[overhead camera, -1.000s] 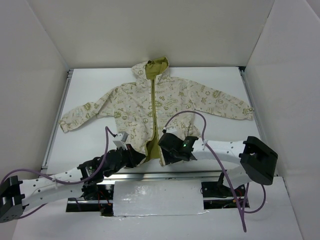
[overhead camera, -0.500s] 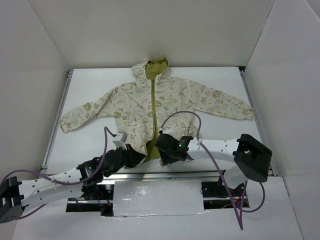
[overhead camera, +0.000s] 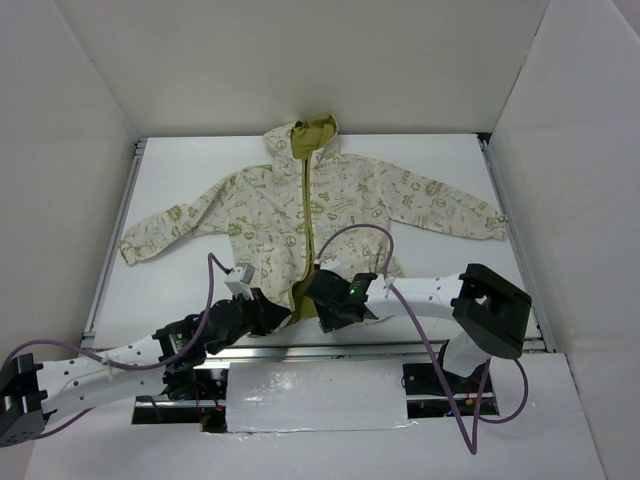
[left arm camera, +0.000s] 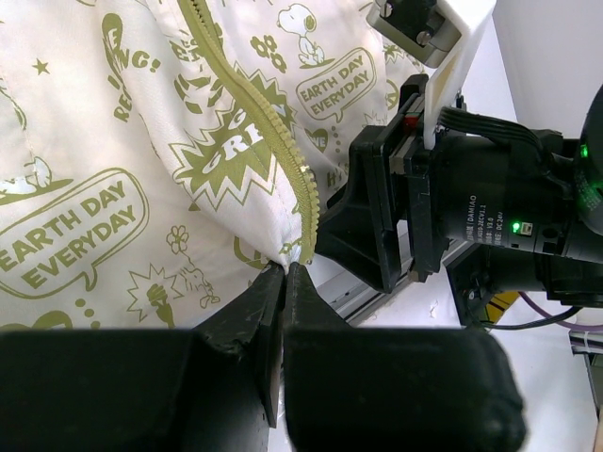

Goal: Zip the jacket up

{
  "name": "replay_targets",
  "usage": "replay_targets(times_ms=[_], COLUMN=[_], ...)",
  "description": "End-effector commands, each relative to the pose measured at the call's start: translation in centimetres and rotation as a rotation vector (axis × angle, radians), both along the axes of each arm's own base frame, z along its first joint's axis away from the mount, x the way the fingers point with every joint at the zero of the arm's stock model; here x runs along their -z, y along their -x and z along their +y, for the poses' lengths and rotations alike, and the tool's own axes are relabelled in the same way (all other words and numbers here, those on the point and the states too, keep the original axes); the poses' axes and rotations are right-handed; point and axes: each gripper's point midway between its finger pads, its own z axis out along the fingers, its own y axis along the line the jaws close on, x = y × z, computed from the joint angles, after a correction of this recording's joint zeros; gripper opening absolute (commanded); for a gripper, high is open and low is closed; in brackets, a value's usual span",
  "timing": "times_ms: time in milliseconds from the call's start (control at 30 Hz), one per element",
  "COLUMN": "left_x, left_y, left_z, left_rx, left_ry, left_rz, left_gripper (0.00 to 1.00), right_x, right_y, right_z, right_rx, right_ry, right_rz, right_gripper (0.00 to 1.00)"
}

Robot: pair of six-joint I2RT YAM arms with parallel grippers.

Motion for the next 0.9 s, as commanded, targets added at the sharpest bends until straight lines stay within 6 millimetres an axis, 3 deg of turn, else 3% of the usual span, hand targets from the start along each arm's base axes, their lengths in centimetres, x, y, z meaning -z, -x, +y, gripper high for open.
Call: replay_targets(times_ms=[0,333,433,467,533,600,767,800,867], left_x=[-0.7,-0.7,-0.6,-0.6,-0.6,-0.4,-0.4,-0.4,-0.5], left_y=[-0.3,-0.3,-0.3,-0.3,-0.3,-0.3,-0.3,-0.3,-0.4], left_z=[-0.1,-0.2,-0.2,-0.2,-0.2,-0.1,-0.2,-0.2,-0.3], left_rx=[-0.01,-0.007,-0.006,-0.007,-0.009,-0.01,-0.01,-0.01,-0.013], left_ry=[0.029,0.032,0.029,0.029,0.029,0.025,0.031,0.029,0.028], left_rz=[-0.02,-0.021,-0.017,-0.015,-0.014,-0.011,-0.012,-0.01,-0.011], left_gripper=[0.0,0.0,0.0,0.0,0.0,0.0,0.0,0.0,0.0], right_x=[-0.2,2.3,3.3,3.6,4.0,4.3,3.2,1.6,0.4], right_y=[-0.5,0.9,1.6,1.7,1.9,2.1,2.1,1.5,1.0], right_z=[1.3,0.5,0.2,0.0,-0.2,-0.5,0.3,1.6,1.9], right_rx=[-0.007,0.015,0.012,0.014,0.025,0.031,0.027,0.038,0.057], right_ry=[-0.028,0.013,0.038,0.044,0.053,0.059,-0.033,-0.118,-0.194], right_rz=[-0.023,0.019,0.043,0.049,0.055,0.059,0.041,0.004,-0.041], right_gripper=[0.53,0.54,0.34,0.22,0.14,0.0,0.0,0.0,0.0])
